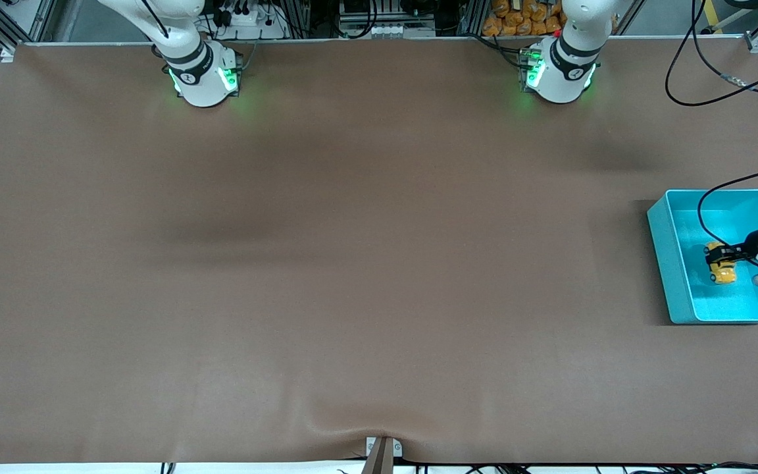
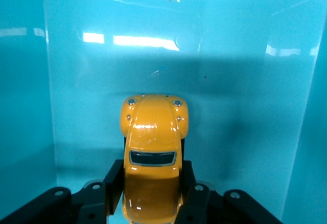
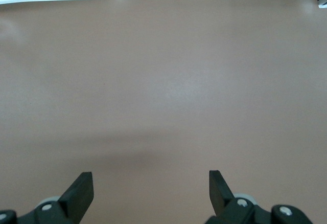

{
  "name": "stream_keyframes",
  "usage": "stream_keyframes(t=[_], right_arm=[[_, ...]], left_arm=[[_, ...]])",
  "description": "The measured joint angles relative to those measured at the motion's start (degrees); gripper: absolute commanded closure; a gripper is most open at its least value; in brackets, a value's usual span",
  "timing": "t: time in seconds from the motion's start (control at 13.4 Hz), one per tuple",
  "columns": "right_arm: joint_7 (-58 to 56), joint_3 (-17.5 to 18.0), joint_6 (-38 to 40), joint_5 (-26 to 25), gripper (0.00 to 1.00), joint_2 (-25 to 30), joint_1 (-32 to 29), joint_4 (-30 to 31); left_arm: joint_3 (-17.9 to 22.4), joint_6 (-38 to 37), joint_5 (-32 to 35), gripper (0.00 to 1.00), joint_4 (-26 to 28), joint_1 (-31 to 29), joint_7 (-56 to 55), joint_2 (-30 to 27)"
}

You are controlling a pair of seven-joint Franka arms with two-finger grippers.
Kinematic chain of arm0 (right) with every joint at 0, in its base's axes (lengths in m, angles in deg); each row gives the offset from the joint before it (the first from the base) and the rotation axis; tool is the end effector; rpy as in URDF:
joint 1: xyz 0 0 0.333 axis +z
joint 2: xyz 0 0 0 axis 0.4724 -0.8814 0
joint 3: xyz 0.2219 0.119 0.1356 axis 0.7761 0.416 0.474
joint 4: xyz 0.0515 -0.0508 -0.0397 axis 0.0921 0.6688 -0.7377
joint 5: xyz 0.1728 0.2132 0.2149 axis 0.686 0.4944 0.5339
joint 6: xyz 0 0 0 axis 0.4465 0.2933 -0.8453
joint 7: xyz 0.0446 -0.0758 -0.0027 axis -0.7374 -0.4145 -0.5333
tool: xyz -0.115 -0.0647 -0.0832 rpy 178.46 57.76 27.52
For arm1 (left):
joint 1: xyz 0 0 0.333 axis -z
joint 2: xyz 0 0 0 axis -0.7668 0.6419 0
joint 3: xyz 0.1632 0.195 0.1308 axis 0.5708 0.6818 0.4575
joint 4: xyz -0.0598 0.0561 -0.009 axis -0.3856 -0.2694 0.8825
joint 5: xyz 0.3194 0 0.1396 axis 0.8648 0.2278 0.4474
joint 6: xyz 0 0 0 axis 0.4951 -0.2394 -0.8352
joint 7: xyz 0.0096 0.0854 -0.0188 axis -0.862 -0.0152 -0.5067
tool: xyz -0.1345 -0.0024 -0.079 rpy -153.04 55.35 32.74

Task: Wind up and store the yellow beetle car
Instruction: 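Open the left gripper to release the car inside the bin, then raise the left gripper up out of the turquoise bin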

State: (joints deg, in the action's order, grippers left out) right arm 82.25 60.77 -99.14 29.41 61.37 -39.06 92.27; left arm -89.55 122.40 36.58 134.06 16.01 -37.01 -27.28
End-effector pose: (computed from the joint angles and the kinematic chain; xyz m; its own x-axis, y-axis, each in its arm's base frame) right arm 0.5206 -0.0672 0.5898 0.9880 -0.0383 0.1499 -0.0436 -0.9985 0.0323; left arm 0.5299 0.2828 0.1622 0.9977 0.0483 -0.0474 0.0489 -0.9987 0.0113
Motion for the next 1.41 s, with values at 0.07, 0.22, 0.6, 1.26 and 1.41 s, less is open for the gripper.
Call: stream_keyframes(t=[0.07, 0.22, 0.6, 1.26, 1.41], right_arm=[[0.00, 0.00, 0.00, 0.00, 0.00, 0.00, 0.00, 0.00], [0.00, 0.02, 0.00, 0.00, 0.00, 0.00, 0.01, 0.00], [0.00, 0.04, 0.00, 0.00, 0.00, 0.00, 0.02, 0.00], [0.00, 0.05, 0.01, 0.00, 0.00, 0.00, 0.04, -0.01], [0.00, 0.07, 0.02, 0.00, 0.00, 0.00, 0.06, -0.01]], left_arm=[[0.00, 0.22, 0.00, 0.63, 0.15, 0.00, 0.00, 0.28], [-0.01, 0.40, 0.00, 0.00, 0.21, 0.00, 0.00, 0.48], [-0.72, 0.73, 0.01, 0.00, -0.09, 0.00, 0.00, -1.74], [-5.64, -6.42, 0.01, 0.00, -0.35, 0.07, -1.35, -14.80], [-7.93, -9.50, 0.01, 0.00, -0.45, 0.08, -4.69, -17.53]])
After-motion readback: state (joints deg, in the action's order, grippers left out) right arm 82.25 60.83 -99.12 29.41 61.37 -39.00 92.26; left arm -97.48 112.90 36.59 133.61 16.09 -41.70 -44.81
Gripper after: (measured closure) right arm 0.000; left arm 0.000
